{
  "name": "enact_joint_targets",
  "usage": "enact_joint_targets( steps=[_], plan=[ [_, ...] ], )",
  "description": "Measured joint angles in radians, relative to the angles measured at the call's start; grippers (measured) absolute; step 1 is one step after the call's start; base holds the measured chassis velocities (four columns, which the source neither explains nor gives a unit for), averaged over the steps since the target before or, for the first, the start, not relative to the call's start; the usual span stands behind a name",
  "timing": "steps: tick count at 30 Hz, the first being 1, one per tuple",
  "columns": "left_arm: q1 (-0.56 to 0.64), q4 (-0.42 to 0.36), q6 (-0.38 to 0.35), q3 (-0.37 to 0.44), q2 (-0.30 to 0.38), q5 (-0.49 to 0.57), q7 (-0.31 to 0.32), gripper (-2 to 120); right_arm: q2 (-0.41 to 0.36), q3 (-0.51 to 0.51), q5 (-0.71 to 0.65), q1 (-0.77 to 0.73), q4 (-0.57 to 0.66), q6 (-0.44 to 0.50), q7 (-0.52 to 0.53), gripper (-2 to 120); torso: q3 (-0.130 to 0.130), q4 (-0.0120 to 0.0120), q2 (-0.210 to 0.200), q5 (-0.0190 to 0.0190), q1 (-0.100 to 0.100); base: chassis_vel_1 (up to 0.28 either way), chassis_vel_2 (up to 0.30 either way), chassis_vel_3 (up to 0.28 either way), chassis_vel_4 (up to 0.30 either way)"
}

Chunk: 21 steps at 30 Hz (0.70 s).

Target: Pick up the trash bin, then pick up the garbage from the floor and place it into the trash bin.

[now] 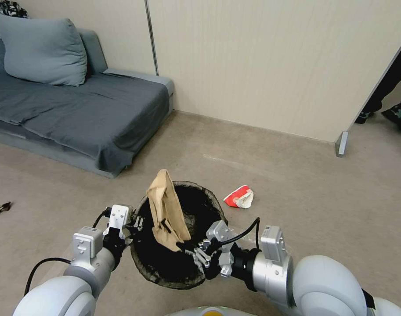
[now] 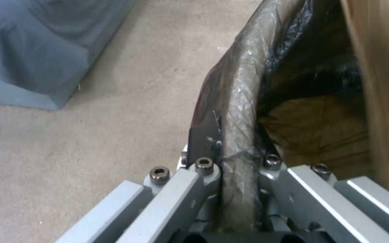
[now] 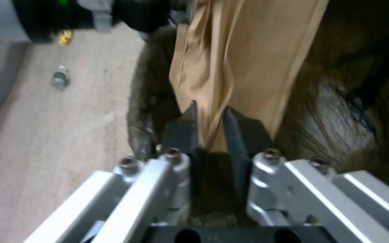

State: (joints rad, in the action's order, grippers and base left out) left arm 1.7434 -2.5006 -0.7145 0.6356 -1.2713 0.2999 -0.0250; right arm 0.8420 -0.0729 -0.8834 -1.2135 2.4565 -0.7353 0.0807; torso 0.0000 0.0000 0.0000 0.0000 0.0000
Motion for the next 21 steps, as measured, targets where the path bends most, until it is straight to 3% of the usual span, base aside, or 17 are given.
enact_joint_targets(
  steps=[11, 14, 21],
  plan=[
    [0.000, 0.001, 0.000, 0.007, 0.001, 0.007, 0.000, 1, -0.006, -0.015, -0.017, 0.023, 0.002, -0.003, 0.042, 56, 0.000, 0.0000, 0.000, 0.0000, 0.000, 0.000, 0.000, 0.000, 0.000],
    [-0.005, 0.001, -0.001, 0.009, 0.003, 0.012, -0.001, 1, -0.008, -0.001, -0.018, 0.021, 0.024, -0.003, 0.042, 71, 0.000, 0.0000, 0.000, 0.0001, 0.000, 0.000, 0.000, 0.000, 0.000],
    [-0.012, 0.001, -0.001, 0.010, 0.003, 0.017, -0.001, 1, -0.014, 0.060, -0.039, 0.014, 0.043, -0.001, 0.037, 92, 0.000, 0.0000, 0.000, 0.0000, 0.000, 0.000, 0.000, 0.000, 0.000]
  ],
)
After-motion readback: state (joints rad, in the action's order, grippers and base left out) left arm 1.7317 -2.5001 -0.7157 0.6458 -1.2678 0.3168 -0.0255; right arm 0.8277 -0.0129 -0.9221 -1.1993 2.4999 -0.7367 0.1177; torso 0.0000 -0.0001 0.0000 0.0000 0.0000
